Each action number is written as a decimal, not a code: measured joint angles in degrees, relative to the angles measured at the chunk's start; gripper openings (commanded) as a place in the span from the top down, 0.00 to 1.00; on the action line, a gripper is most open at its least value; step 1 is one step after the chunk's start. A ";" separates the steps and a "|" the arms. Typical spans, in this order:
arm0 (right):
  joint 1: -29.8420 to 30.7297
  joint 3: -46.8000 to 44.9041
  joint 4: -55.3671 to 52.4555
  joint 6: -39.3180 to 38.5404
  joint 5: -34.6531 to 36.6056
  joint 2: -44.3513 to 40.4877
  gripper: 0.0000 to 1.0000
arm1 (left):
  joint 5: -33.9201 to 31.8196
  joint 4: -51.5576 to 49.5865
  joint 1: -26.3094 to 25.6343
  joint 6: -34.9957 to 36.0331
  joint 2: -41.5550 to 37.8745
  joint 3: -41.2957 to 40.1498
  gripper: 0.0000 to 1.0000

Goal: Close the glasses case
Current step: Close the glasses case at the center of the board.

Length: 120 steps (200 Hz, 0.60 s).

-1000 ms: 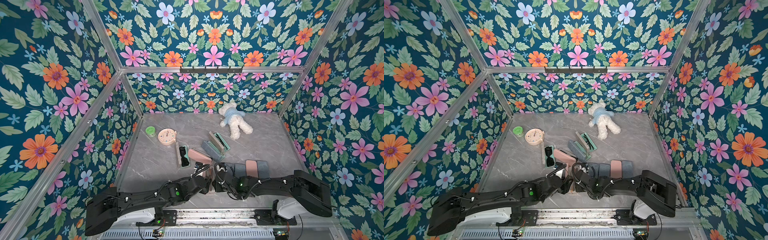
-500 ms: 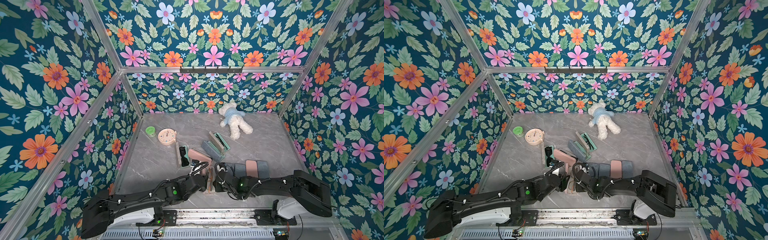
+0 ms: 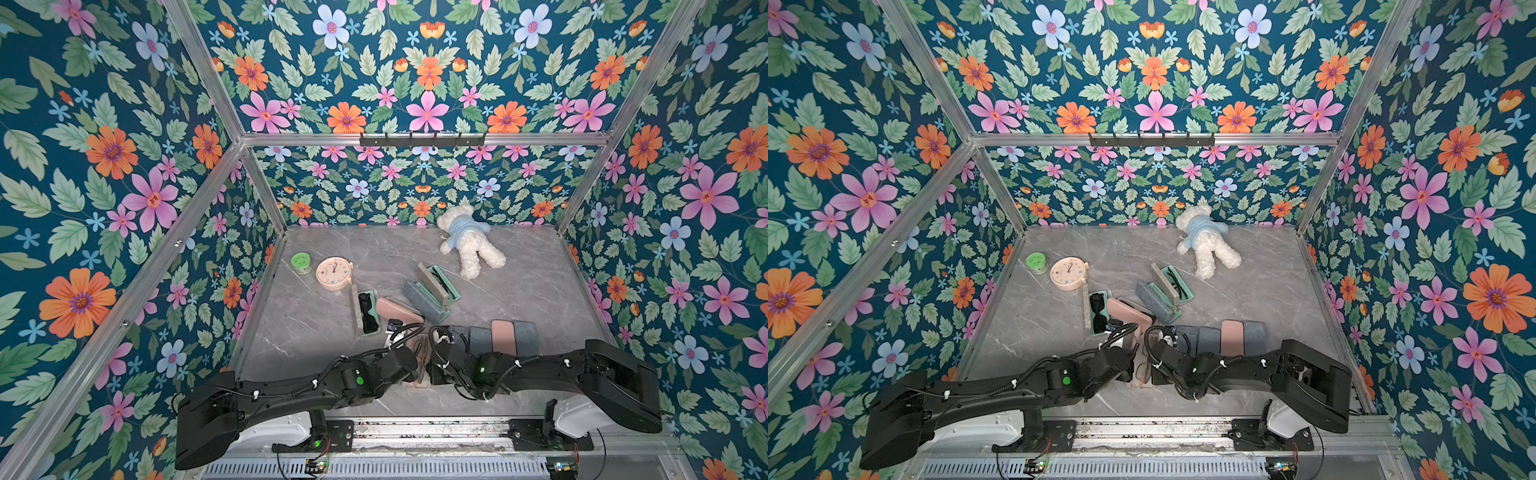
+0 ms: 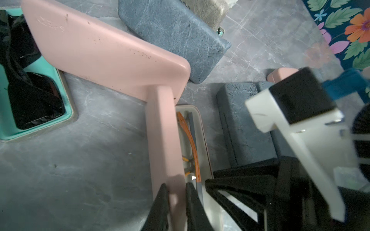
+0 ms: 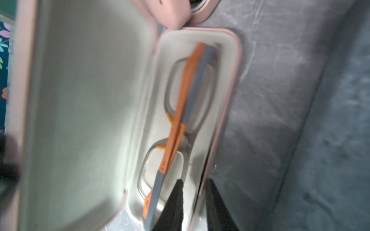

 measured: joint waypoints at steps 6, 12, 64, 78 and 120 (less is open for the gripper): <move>0.00 -0.04 0.02 0.00 -0.02 0.00 0.77 | 0.00 0.44 0.00 -0.17 0.15 -0.11 0.86; 0.00 -0.09 0.04 0.00 -0.04 0.00 0.77 | 0.00 1.05 0.00 -0.39 0.35 -0.20 0.87; 0.00 -1.07 1.14 0.00 -0.22 0.02 0.78 | 1.11 6.67 0.00 -0.42 3.65 -0.28 0.89; 0.00 -1.14 1.36 -0.02 -0.22 0.13 0.79 | 1.75 8.28 0.00 -0.42 4.48 -0.48 0.90; -0.13 -1.11 1.77 -0.04 -0.24 0.68 0.80 | 4.92 15.19 -0.04 -1.09 9.46 -1.92 0.92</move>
